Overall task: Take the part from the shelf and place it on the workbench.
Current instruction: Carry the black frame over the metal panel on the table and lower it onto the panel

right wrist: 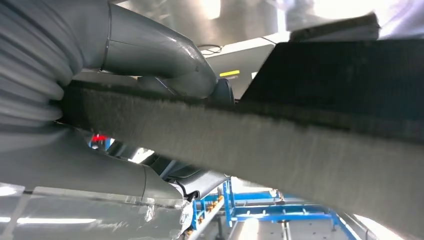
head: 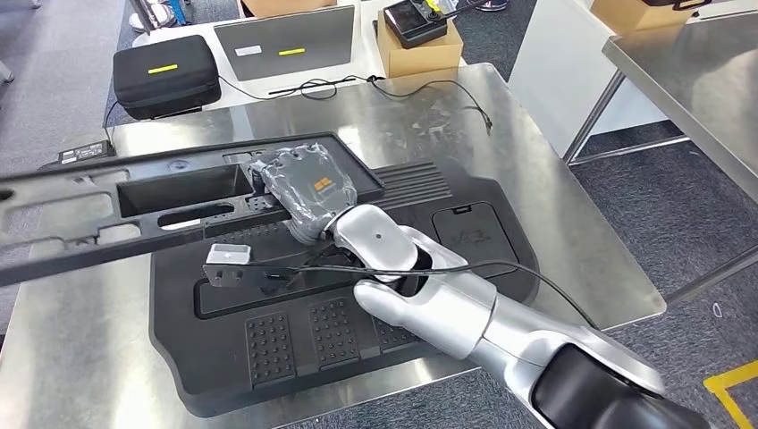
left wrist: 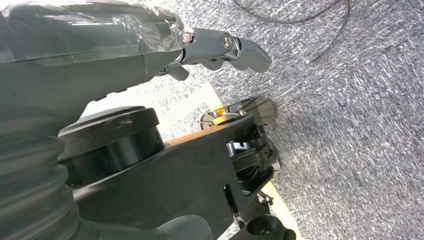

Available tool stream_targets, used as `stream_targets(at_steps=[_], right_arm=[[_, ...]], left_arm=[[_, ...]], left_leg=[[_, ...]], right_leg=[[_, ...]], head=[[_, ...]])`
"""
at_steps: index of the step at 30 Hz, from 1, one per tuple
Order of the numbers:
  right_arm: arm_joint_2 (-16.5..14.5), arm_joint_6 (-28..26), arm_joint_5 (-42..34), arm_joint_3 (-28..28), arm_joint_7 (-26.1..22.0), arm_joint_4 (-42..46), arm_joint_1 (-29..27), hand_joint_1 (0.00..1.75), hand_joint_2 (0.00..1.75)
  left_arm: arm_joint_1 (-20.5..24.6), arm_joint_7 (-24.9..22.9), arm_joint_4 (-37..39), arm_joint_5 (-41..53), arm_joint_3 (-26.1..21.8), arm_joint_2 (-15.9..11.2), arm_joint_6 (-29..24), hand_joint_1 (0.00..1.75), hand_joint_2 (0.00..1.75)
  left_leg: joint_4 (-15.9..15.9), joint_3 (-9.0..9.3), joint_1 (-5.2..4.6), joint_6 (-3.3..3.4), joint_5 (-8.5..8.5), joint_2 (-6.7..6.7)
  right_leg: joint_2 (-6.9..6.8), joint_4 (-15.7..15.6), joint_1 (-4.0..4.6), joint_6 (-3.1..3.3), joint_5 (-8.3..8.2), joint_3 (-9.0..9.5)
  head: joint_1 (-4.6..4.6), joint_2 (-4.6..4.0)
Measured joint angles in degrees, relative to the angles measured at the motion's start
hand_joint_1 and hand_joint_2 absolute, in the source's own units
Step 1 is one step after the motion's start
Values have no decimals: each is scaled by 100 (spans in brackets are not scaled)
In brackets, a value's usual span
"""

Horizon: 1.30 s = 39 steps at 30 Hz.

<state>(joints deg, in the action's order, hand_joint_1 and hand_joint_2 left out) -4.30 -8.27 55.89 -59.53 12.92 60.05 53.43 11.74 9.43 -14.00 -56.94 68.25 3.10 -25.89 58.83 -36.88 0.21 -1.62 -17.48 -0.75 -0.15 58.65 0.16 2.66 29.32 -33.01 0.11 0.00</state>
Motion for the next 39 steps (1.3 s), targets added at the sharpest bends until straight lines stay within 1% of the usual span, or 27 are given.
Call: stream_targets(at_steps=[3,10,13,15,19,22,26,27,31,39], right_arm=[[-141,-30,91,-163,-43,-480,54,175,175],[-321,-59,21,-379,-131,-1279,61,175,175],[-357,23,28,-447,-91,-1549,61,175,175],[-395,213,-4,-483,12,-1729,61,175,175],[-523,825,-124,-545,482,-2187,61,175,175],[-565,1031,-60,-576,771,-2461,80,175,175],[-572,1060,23,-606,1074,-2774,146,0,0],[-569,1036,32,-609,1132,-2818,156,0,0],[-553,945,50,-623,1233,-2920,177,0,0],[-511,870,26,-633,1236,-2961,194,0,0]], left_arm=[[0,8,-1,4,-2,0,24,0,175],[-2,8,-1,11,-4,-2,69,0,175],[-2,8,-1,24,-8,-2,63,0,175],[5,3,-1,4,-31,11,-2,0,175],[97,-135,-4,-5,-83,144,-268,0,175],[135,-177,-20,19,-101,220,-300,0,175],[141,-220,-29,85,-114,256,-291,0,175],[142,-243,-29,107,-115,262,-297,0,175],[150,-280,-29,168,-121,280,-340,0,0],[165,-305,-31,219,-155,296,-218,0,0]], left_leg=[[0,3,0,6,1,0],[0,12,8,9,7,2],[0,17,16,7,9,4],[-1,22,19,6,9,7],[-4,29,21,1,12,13],[-5,35,23,0,13,16],[-5,43,24,0,13,17],[-5,46,24,0,13,17],[-6,60,24,0,13,22],[-7,79,25,-1,13,27]], right_leg=[[0,-7,1,-22,-4,5],[0,-7,6,-25,-6,11],[1,-6,10,-25,-7,12],[1,-6,13,-25,-7,13],[1,-5,15,-25,-7,16],[4,-5,17,-25,-7,19],[4,-6,17,-25,-7,26],[5,-6,17,-25,-7,28],[8,-7,17,-25,-7,40],[16,-7,17,-24,-10,56]], head=[[11,0],[14,0],[11,0],[11,0],[-2,0],[1,0],[4,0],[5,0],[6,0],[8,0]])
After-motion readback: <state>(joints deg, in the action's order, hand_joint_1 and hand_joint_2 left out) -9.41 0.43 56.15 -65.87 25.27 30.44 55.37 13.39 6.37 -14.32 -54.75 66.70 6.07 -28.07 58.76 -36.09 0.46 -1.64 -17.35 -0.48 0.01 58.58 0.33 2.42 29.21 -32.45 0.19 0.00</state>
